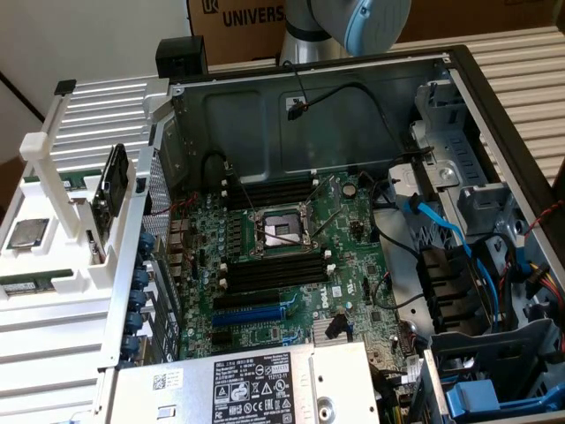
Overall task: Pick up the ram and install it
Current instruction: 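Pick up the ram and move it above insertion slot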
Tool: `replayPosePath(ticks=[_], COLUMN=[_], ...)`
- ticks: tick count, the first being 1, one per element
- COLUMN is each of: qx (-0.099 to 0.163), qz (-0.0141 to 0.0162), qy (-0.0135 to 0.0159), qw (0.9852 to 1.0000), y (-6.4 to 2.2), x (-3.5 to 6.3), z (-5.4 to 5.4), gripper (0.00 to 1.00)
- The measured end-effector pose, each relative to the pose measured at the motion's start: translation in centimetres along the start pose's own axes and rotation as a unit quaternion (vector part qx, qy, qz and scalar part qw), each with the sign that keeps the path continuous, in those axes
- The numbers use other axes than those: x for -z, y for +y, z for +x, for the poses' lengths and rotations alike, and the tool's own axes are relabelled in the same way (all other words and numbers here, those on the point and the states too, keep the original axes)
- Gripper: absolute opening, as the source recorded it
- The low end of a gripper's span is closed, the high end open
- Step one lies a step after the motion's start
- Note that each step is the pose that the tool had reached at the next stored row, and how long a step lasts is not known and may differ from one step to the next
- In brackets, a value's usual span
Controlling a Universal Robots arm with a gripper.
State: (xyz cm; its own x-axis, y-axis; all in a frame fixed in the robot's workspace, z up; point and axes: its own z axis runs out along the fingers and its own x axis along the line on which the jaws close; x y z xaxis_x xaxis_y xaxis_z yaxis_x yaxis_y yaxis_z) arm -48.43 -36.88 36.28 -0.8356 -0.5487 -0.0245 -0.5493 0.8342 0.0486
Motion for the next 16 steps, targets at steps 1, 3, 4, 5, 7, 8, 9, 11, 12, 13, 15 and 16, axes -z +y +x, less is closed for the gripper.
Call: replayPosePath(ticks=[1, 3, 4, 5, 7, 8, 9, 11, 12, 13, 15, 16], qx=[0.009, 0.027, 0.036, 0.045, 0.063, 0.073, 0.081, 0.099, 0.108, 0.118, 0.135, 0.145], qz=[-0.0002, -0.0007, -0.0009, -0.0011, -0.0016, -0.0018, -0.0020, -0.0024, -0.0026, -0.0029, -0.0033, -0.0036], qy=[0.0005, 0.0013, 0.0017, 0.0022, 0.0031, 0.0036, 0.0040, 0.0048, 0.0053, 0.0057, 0.0066, 0.0071], qw=[1.0000, 0.9996, 0.9994, 0.9990, 0.9980, 0.9973, 0.9967, 0.9950, 0.9941, 0.9930, 0.9908, 0.9894], y=[0.00, 0.00, 0.00, 0.00, 0.00, 0.00, 0.00, 0.00, 0.00, 0.00, 0.00, 0.00], x=[0.00, -0.02, -0.02, -0.02, -0.02, -0.03, -0.03, -0.03, -0.03, -0.03, -0.03, -0.03], z=[0.00, 0.00, 0.00, 0.00, 0.00, 0.00, 0.00, 0.00, 0.00, 0.00, 0.00, 0.00], gripper=[0.11, 0.11, 0.11, 0.11, 0.11, 0.11, 0.11, 0.11, 0.11, 0.11, 0.11, 0.11])
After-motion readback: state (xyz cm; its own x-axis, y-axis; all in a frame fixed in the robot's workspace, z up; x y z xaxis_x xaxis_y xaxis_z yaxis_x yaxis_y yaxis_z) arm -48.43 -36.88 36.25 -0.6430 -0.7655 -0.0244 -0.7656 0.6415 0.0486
